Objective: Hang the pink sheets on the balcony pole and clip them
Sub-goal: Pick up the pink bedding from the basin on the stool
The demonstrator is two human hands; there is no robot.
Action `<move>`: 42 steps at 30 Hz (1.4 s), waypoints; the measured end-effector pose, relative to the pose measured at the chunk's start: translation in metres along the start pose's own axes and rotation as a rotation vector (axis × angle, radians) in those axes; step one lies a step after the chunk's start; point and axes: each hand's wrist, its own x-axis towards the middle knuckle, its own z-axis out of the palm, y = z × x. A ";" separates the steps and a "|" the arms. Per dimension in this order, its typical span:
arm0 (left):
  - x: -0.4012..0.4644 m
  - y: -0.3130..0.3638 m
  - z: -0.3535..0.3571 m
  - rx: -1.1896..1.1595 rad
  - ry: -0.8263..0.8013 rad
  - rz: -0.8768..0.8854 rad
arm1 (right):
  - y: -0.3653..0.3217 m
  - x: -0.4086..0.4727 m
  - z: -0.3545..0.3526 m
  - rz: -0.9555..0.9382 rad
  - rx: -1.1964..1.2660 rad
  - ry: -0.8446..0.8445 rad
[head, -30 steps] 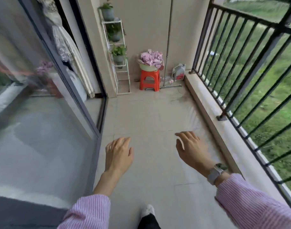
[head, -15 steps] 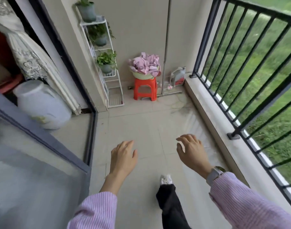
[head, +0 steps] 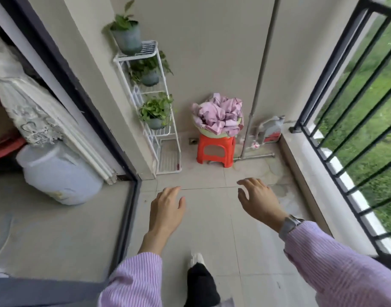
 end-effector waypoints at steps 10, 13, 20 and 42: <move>0.293 -0.014 0.022 0.022 -0.081 0.066 | 0.011 0.272 0.025 0.086 0.071 -0.014; 0.375 -0.003 0.022 0.010 -0.105 0.100 | 0.016 0.340 0.017 0.099 0.089 -0.021; 0.518 0.008 0.083 -0.007 -0.303 0.158 | 0.069 0.462 0.034 0.220 0.086 -0.086; 0.795 -0.055 0.324 0.175 -0.491 0.251 | 0.218 0.743 0.253 0.200 -0.196 -0.686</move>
